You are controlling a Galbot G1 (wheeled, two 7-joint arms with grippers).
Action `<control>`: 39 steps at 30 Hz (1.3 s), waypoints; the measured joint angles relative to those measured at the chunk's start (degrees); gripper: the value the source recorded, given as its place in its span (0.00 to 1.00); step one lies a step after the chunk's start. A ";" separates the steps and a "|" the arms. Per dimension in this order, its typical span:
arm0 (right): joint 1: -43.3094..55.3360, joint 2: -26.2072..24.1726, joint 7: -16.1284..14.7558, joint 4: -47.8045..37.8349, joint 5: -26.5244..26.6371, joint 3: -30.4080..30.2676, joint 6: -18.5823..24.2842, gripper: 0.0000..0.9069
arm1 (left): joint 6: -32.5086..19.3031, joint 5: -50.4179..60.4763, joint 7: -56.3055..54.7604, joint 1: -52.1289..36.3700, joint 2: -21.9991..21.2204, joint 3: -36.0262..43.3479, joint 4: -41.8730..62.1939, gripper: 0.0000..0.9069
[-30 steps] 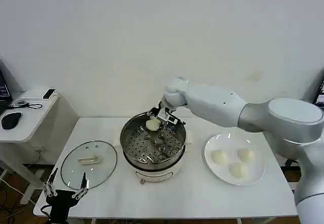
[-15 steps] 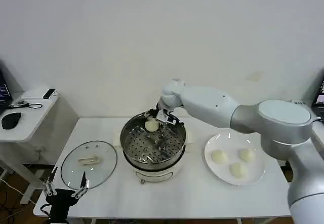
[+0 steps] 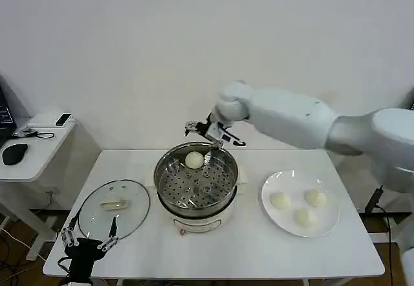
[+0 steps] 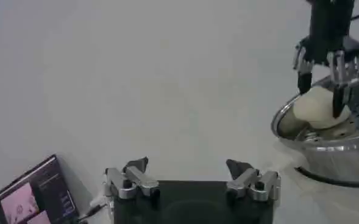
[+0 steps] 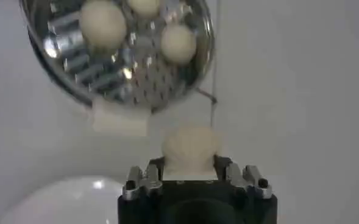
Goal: Take steamed baozi put them in steamer then cover it.
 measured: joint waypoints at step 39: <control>-18.80 -27.82 0.41 13.38 4.79 1.88 -31.10 1.00 | 2.02 0.05 1.62 -4.99 2.39 1.05 0.20 1.00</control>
